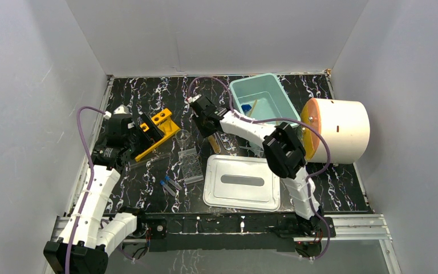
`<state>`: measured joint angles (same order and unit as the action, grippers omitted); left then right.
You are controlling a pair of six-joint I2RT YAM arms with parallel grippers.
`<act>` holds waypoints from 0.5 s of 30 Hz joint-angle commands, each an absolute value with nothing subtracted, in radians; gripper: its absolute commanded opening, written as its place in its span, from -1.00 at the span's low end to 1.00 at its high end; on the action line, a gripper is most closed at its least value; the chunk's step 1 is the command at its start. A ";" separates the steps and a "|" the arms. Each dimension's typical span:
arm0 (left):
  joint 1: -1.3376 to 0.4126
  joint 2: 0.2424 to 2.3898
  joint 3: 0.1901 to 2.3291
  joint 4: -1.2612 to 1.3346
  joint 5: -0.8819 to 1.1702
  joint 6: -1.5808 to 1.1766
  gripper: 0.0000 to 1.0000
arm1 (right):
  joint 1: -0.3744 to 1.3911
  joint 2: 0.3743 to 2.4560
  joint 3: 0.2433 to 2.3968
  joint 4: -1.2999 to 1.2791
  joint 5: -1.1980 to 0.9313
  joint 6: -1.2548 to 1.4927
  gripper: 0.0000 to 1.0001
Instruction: Organize the chemistry lab equipment
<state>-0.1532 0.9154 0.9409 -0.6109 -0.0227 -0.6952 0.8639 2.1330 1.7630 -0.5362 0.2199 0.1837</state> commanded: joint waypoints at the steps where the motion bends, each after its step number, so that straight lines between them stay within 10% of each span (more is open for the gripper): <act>1: -0.156 0.912 0.961 -0.634 -0.047 -0.676 0.97 | 0.862 2.203 1.902 -0.517 0.284 0.165 -0.22; 15: -0.156 0.949 0.976 -0.640 -0.060 -0.669 0.97 | 0.832 2.361 2.066 -0.598 0.264 0.160 -0.17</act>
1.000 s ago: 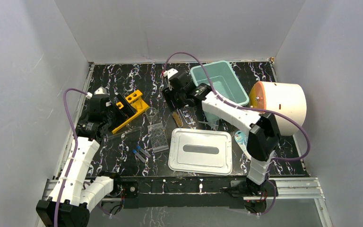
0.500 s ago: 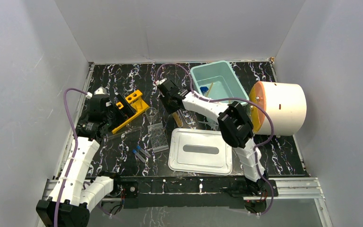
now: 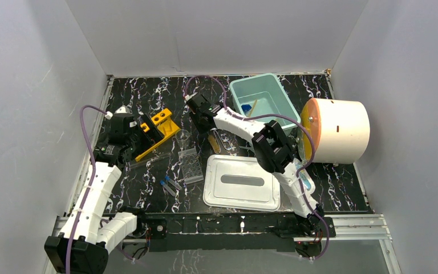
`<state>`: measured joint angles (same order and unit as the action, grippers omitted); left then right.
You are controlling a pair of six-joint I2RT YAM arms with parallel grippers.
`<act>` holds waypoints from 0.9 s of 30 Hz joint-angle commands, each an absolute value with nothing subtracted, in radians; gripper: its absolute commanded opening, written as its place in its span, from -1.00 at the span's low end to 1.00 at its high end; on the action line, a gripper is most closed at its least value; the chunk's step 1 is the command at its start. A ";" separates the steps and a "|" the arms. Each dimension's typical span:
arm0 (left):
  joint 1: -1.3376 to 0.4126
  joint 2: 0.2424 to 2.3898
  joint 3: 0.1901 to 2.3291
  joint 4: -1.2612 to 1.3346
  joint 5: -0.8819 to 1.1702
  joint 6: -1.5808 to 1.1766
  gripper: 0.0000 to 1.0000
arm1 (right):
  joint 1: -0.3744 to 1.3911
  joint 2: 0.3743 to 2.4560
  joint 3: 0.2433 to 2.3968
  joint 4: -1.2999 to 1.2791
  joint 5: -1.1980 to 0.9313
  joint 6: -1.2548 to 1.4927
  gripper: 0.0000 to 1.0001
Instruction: Organize the chemistry lab equipment
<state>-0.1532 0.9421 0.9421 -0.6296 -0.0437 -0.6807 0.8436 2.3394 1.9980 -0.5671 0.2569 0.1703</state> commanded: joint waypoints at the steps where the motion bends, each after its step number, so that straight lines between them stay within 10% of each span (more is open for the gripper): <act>1: -0.156 0.951 0.976 -0.640 -0.061 -0.670 0.97 | 0.829 2.368 2.072 -0.603 0.265 0.160 -0.16; 10: -0.156 0.960 0.974 -0.636 -0.065 -0.678 0.97 | 0.814 2.405 2.089 -0.620 0.202 0.150 -0.23; 27: -0.156 0.950 0.980 -0.636 -0.074 -0.685 0.97 | 0.813 2.455 2.206 -0.681 0.218 0.112 -0.98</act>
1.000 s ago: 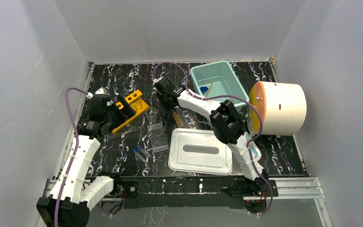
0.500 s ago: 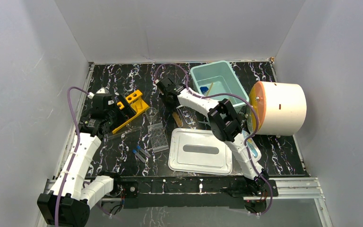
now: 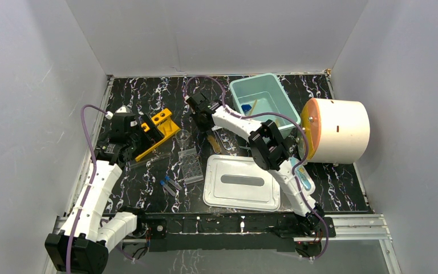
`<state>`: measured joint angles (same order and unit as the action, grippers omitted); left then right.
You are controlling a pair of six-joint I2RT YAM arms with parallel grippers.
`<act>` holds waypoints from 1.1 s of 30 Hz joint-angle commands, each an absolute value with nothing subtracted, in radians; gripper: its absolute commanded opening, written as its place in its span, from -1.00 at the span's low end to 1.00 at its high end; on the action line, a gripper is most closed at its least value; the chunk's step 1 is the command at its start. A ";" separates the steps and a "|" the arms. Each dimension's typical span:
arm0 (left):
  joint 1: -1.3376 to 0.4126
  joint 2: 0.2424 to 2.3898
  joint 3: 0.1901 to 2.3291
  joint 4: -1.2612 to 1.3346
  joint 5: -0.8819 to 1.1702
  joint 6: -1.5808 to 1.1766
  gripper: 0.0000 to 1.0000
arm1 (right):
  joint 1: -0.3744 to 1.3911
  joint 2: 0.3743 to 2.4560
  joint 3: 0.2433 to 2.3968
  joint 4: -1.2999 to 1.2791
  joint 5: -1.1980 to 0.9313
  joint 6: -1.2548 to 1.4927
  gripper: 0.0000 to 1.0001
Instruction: Organize the chemistry lab equipment
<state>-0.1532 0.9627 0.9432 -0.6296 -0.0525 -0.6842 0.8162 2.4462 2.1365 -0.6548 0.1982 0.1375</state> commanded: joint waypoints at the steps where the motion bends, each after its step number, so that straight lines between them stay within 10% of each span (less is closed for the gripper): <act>1: -0.156 0.949 0.981 -0.637 -0.075 -0.684 0.97 | 0.813 2.448 2.218 -0.685 0.220 0.107 -1.00; 12: -0.156 0.945 0.998 -0.633 -0.070 -0.687 0.97 | 0.804 2.207 2.251 -0.634 0.185 0.094 -1.00; 33: -0.156 0.925 0.955 -0.549 0.000 -0.712 0.97 | 0.390 1.633 1.580 -0.317 0.080 0.053 -1.00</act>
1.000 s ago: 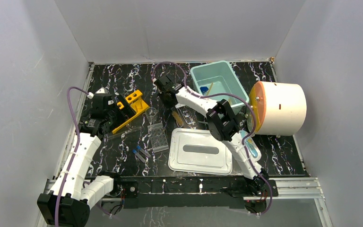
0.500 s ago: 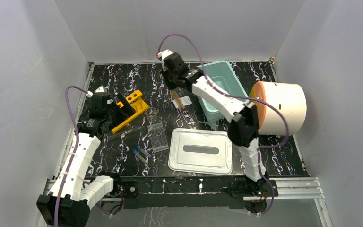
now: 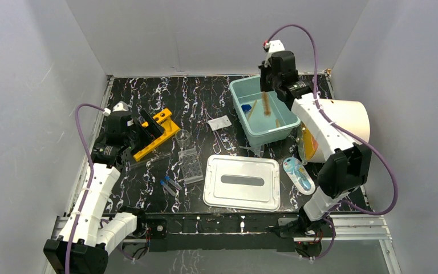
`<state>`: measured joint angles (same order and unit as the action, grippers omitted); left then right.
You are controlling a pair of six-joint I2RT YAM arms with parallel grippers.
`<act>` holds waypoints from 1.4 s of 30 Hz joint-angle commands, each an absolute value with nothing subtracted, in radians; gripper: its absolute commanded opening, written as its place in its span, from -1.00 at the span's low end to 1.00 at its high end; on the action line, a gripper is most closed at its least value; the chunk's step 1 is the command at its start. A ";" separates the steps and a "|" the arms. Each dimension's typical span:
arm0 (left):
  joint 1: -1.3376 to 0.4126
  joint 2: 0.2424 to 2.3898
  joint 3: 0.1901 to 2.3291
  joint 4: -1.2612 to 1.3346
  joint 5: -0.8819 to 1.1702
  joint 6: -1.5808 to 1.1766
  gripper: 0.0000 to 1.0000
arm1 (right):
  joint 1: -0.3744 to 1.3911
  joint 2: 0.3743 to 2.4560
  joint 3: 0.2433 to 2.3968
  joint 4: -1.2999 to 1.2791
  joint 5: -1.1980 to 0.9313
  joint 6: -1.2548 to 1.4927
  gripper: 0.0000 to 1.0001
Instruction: Organize the chemistry lab equipment
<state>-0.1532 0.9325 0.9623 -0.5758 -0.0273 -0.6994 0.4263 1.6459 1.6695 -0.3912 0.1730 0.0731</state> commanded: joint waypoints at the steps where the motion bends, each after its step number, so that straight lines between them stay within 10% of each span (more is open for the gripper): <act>1: -0.156 0.925 0.952 -0.546 0.000 -0.716 0.97 | 0.385 1.639 1.559 -0.309 0.064 0.047 -1.00; 24: -0.156 0.906 0.920 -0.543 0.031 -0.762 0.97 | 0.378 1.880 1.464 -0.272 -0.063 0.046 -0.99; 42: -0.156 0.921 0.940 -0.537 0.019 -0.724 0.97 | 0.388 1.798 1.659 -0.439 0.058 0.124 -0.25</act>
<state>-0.1532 0.9337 0.9234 -0.5465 0.0299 -0.7399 0.3794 1.8980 1.5646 -0.3935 0.0006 0.1017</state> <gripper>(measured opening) 0.983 0.355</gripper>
